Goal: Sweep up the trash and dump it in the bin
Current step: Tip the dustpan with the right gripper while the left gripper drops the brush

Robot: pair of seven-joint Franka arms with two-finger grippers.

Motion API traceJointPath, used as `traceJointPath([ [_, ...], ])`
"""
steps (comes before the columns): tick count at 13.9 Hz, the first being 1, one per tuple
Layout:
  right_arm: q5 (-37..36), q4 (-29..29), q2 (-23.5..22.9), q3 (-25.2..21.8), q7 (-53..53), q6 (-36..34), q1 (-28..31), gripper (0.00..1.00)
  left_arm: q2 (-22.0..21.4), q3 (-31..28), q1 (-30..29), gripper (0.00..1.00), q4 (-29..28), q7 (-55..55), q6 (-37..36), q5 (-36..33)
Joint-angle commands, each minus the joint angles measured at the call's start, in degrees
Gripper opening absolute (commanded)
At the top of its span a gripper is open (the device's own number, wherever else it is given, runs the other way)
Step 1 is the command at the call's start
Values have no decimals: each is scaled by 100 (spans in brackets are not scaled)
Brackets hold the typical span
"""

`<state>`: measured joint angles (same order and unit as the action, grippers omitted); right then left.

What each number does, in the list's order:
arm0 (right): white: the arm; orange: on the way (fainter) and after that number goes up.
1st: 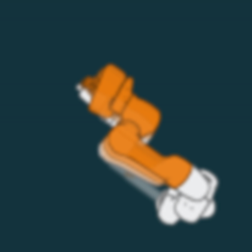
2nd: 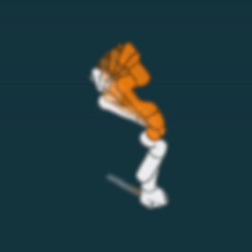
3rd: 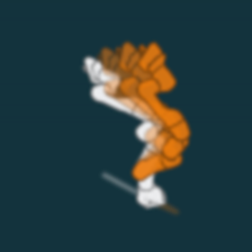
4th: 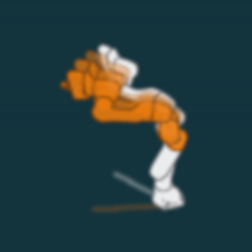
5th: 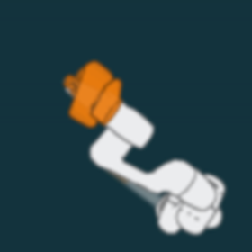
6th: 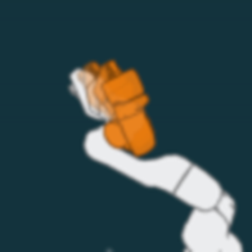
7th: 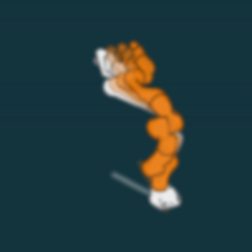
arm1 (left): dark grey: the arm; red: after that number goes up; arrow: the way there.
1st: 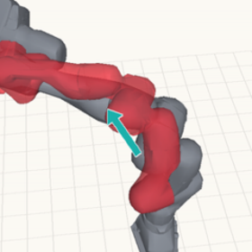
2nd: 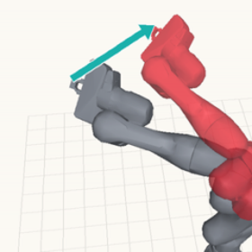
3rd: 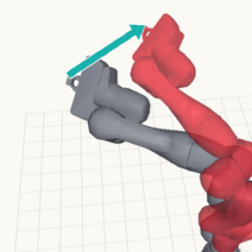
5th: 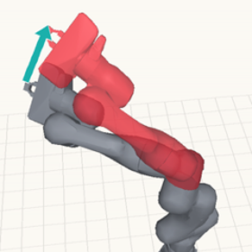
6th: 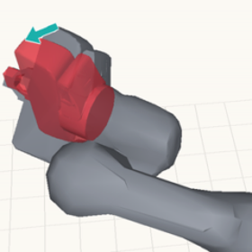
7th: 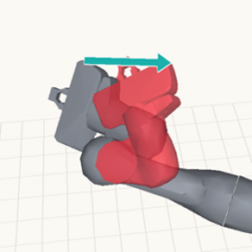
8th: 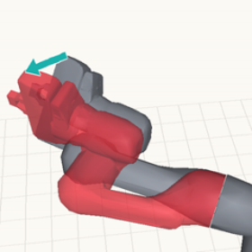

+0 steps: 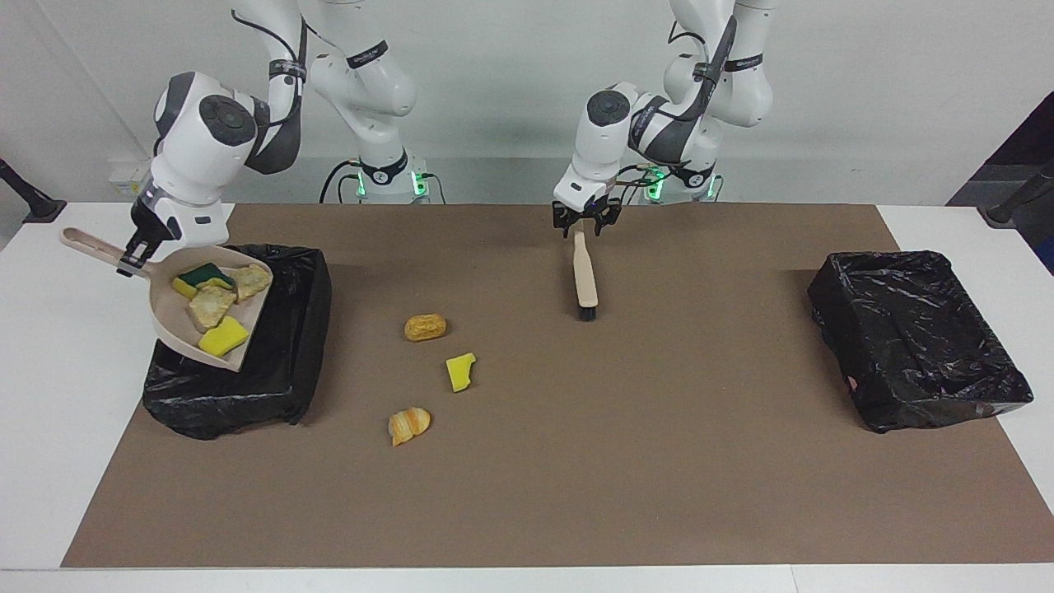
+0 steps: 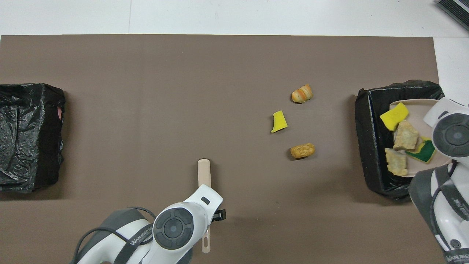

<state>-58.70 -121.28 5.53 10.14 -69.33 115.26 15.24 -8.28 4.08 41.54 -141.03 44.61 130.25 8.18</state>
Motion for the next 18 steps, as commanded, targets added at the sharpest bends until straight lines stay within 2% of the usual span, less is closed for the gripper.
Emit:
traceJointPath([
  [1, -475, -9, -61, 6, 218, -65, 32, 0, 370, -29, -461, 100, 356, -5, 79, -133],
  [4, -800, -18, -26, 23, 218, -485, -125, 0, 433, -21, -1199, 100, 594, -144, 79, -405],
  [8, -1020, 0, 27, 15, 157, -944, -424, 0, 257, -56, -2183, 100, 779, -1127, -70, -405],
  [10, -1300, -1, 71, 23, 148, -1154, -583, 0, 117, -65, -2833, 100, 814, -1907, -289, -405],
  [14, -1879, -36, -34, 50, 226, -1112, -759, 0, -77, -65, -4117, 100, 919, -3788, -624, -405],
  [16, -2362, -36, -288, 50, 620, -1076, -855, 0, 10, -65, -4373, 100, 1601, -4178, -1331, -405],
  [18, -2462, -36, -351, 50, 737, -1137, -1093, 0, 186, -65, -4436, 100, 2480, -4197, -2140, -405],
])
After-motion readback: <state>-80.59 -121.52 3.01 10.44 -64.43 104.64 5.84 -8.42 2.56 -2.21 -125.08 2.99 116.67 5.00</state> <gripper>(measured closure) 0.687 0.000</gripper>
